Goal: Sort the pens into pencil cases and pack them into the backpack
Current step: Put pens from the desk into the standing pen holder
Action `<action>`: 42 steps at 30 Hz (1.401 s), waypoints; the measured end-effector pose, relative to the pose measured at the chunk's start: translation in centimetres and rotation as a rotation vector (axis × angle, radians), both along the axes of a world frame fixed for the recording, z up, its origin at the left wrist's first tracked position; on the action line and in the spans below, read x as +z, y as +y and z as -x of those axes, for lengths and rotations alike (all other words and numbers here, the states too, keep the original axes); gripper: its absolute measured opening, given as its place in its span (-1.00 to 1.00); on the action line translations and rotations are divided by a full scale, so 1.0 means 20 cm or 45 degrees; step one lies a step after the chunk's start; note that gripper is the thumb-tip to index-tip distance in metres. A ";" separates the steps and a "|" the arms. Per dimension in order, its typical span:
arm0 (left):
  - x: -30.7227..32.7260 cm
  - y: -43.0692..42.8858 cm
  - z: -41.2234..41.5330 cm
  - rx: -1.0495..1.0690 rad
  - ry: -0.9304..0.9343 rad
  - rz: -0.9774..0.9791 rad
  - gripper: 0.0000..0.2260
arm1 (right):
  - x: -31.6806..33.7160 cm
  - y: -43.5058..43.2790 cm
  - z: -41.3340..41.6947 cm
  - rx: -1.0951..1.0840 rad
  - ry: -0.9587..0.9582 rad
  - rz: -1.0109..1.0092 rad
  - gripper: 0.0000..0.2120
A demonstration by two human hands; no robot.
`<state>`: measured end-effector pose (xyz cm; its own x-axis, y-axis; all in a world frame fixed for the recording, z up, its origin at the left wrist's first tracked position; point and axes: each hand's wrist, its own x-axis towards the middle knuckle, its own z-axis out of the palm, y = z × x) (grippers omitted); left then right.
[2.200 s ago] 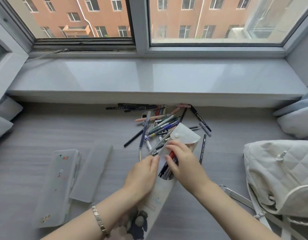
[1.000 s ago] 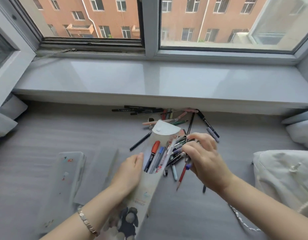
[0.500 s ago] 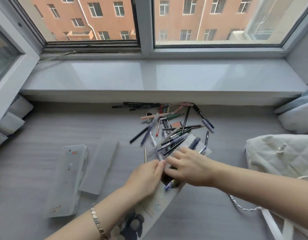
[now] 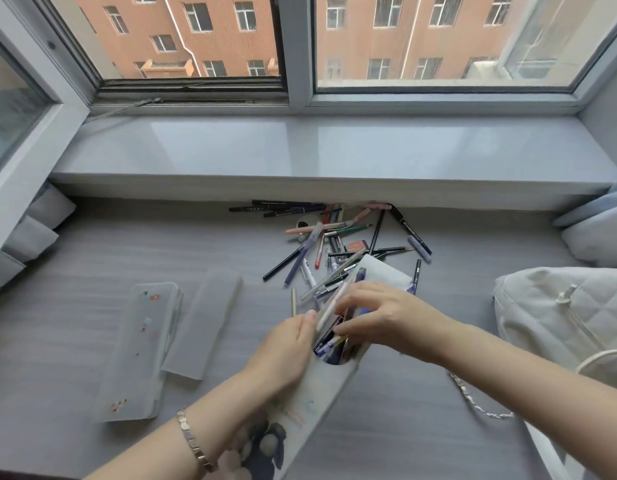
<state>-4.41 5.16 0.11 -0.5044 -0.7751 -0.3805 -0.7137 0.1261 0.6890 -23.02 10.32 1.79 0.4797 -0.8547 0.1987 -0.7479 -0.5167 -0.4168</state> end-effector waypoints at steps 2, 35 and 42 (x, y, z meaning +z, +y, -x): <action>0.00 0.00 0.00 -0.014 -0.009 -0.008 -0.61 | 0.01 0.00 0.05 0.013 0.125 0.085 -0.77; -0.07 -0.06 -0.04 0.449 0.041 0.136 -0.64 | -0.08 -0.08 -0.03 -1.503 -0.789 -0.204 -0.88; -0.07 -0.23 -0.11 0.594 0.024 0.225 -0.61 | -0.27 -0.34 0.11 -1.893 -1.011 -0.999 -0.74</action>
<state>-2.30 0.54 -1.35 -0.0939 -0.9717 -0.2169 -0.7092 -0.0876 0.6995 -25.19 3.47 -3.59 -0.6513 -0.4294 -0.6256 0.1164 0.7582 -0.6415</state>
